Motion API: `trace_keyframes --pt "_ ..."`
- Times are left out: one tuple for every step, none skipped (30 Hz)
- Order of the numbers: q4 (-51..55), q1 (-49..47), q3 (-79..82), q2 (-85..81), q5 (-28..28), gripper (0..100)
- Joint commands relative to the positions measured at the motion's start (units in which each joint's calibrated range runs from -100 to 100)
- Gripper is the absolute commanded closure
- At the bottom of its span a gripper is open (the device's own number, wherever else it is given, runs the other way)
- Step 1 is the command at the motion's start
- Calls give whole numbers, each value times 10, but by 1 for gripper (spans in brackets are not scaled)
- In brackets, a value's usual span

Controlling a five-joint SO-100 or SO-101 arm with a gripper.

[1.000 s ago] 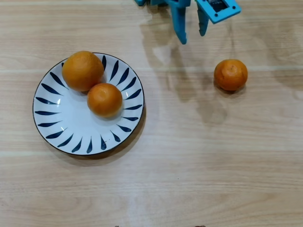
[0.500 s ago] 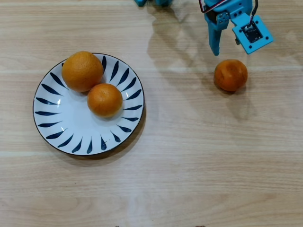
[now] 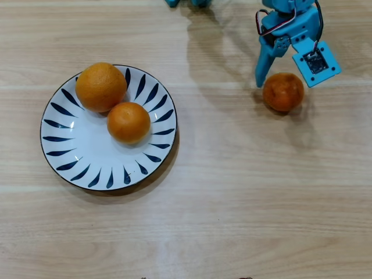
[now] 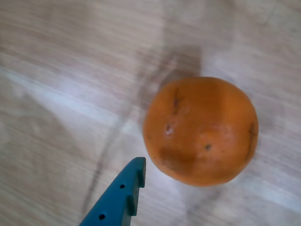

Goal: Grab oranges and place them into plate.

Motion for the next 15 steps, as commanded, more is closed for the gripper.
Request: trace_keyframes --pt "-10 -1 -33 17 -12 59" --pt "-10 -1 -38 21 -14 59" --pt "-10 -2 -43 26 -16 59" --pt "-10 -7 -48 29 -19 59" --pt "-10 -12 -53 33 -24 59" --pt "-10 -16 -59 38 -29 59" --pt "-10 -21 -63 42 -35 59" --pt "-11 -24 -69 47 -42 59" --pt "-11 -30 -75 53 -48 59" --pt "-11 -35 -81 58 -54 59" --pt "-11 -39 -87 65 -58 59" --pt "-11 -42 -94 71 -59 59" --pt "-11 -44 -100 77 -60 59" --pt "-11 -47 -108 84 -63 59" --pt "-11 -47 -120 98 -64 59"
